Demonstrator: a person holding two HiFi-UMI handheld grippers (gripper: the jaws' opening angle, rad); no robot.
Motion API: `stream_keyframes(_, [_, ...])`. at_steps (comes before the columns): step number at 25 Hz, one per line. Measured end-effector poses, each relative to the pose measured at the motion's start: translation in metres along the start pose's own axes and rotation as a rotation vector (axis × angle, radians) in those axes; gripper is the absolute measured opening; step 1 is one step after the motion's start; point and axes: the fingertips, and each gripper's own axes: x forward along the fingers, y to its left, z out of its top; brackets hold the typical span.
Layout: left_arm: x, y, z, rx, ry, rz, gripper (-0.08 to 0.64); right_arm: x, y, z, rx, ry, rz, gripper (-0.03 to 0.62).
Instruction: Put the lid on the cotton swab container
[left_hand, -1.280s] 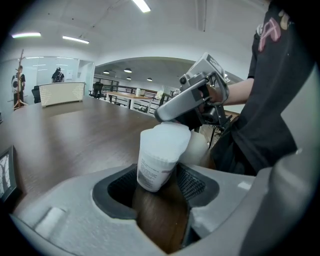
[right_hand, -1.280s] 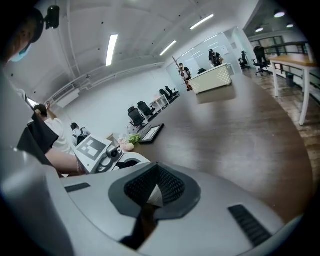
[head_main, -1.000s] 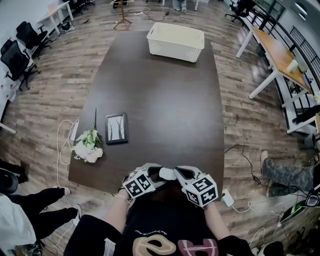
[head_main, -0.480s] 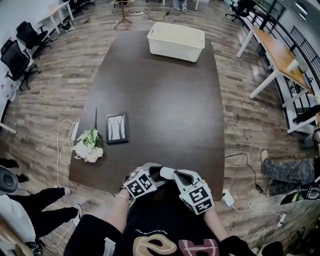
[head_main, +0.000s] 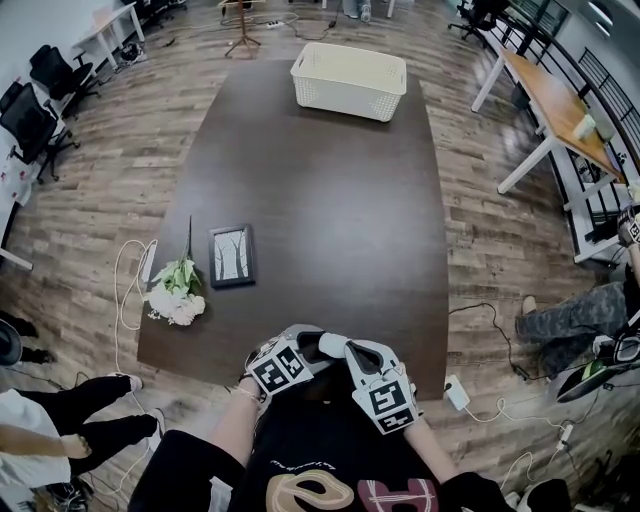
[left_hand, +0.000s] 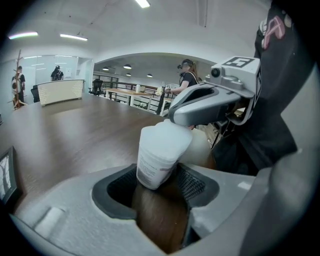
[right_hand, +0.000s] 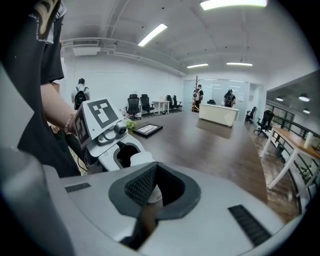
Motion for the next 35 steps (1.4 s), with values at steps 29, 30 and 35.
stream_keyframes(29, [-0.076,0.0,0.056,-0.277,-0.379,0.304,0.014,-0.002,-0.001,0.001,0.052,0.0,0.05,0.008])
stream_keyframes(30, [-0.074,0.0,0.058,-0.284,-0.38,0.303,0.012,-0.002,-0.002,0.001,0.052,-0.002,0.048,0.008])
stream_keyframes(35, [-0.063,-0.002,0.056,-0.255,-0.325,0.327,0.008,-0.003,-0.001,0.002,0.041,-0.004,0.045,0.008])
